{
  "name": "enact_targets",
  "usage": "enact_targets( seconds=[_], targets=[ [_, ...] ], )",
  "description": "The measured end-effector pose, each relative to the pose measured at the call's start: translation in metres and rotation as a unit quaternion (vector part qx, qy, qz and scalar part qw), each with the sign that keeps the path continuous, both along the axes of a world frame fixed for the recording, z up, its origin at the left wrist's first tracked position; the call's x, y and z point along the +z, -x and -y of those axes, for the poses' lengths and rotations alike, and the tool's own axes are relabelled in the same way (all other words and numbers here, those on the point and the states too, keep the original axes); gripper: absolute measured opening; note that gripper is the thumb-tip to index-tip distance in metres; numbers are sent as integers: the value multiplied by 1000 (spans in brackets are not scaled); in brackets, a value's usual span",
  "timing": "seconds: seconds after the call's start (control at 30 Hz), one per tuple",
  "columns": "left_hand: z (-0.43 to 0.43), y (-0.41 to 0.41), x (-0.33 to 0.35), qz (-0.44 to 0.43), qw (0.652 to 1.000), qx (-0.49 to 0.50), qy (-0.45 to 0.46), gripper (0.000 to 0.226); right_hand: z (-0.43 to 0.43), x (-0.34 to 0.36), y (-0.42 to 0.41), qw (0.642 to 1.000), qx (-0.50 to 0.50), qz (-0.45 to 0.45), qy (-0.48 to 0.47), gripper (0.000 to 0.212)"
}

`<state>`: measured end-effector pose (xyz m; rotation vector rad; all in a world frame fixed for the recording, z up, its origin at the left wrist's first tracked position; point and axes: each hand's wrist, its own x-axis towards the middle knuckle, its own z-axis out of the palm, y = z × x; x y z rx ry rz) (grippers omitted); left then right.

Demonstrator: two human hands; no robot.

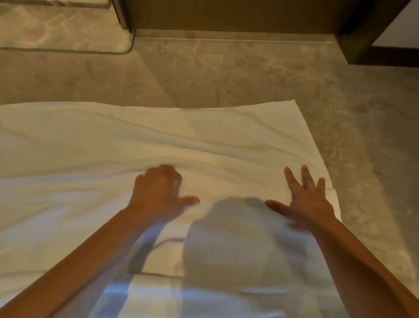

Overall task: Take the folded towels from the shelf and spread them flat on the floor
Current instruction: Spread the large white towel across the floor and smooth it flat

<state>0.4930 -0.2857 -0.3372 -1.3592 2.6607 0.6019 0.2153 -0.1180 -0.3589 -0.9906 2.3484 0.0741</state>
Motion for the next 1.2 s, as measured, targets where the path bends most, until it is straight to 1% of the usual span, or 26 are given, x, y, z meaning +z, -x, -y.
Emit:
enact_targets(
  seconds=[0.03, 0.07, 0.1, 0.13, 0.2, 0.23, 0.27, 0.43, 0.53, 0.6, 0.7, 0.73, 0.8, 0.87, 0.9, 0.93, 1.0, 1.07, 1.2],
  targets=[
    [5, 7, 4, -42, 997, 24, 60, 69, -5, 0, 1, 1000, -7, 1, -1, 103],
    [11, 15, 6, -49, 993, 24, 109, 68, -10, 0, 1, 1000, -15, 2, -1, 104],
    [15, 24, 7, -29, 992, 9, 124, 72, -15, 1, 1, 1000, -24, 3, 1, 104],
    [20, 34, 6, 3, 994, -7, 107, 76, -18, 2, 1, 1000, -30, 4, 2, 105],
    [26, 53, -1, 62, 998, -23, -5, 82, -25, 4, 2, 999, -35, 1, -2, 106],
    [28, 60, -5, 72, 995, -26, -58, 85, -27, 5, 2, 999, -35, -1, -5, 107],
    [30, 66, -11, 76, 993, -33, -84, 91, -29, 5, 2, 999, -35, -1, -6, 107],
    [52, 92, -19, 126, 986, -82, -76, 123, -29, 7, 16, 1000, -12, -3, -22, 110],
    [64, 103, -19, 140, 983, -93, -69, 129, -32, 13, 34, 1000, 24, 3, -18, 106],
    [66, 105, -19, 137, 984, -96, -64, 127, -37, 18, 42, 1000, 24, 14, -11, 103],
    [60, 100, -13, 116, 988, -86, -54, 120, -38, 24, 23, 1000, 15, -5, -1, 96],
    [53, 98, -11, 107, 990, -78, -36, 116, -38, 23, 10, 1000, 18, -4, 17, 94],
    [28, 89, -5, 74, 994, -63, 38, 105, -43, 19, -25, 999, 7, 24, 47, 89],
    [-4, 72, -5, 4, 993, -50, 111, 95, -54, 11, -57, 998, -18, 43, 47, 88],
    [-20, 61, -7, -20, 991, -47, 122, 93, -60, 6, -67, 998, -25, 39, 39, 90],
    [-34, 50, -10, -10, 992, -55, 111, 94, -62, 3, -71, 999, -27, 28, 34, 92],
    [-54, 30, -19, 59, 994, -85, 44, 97, -61, 3, -69, 999, -25, 19, 40, 95],
    [-59, 18, -29, 108, 988, -107, 1, 99, -54, 8, -60, 998, -25, 44, 46, 96],
    [-49, 24, -23, 125, 985, -114, -11, 99, -47, 23, -49, 997, -5, 71, 35, 93]
  ],
)
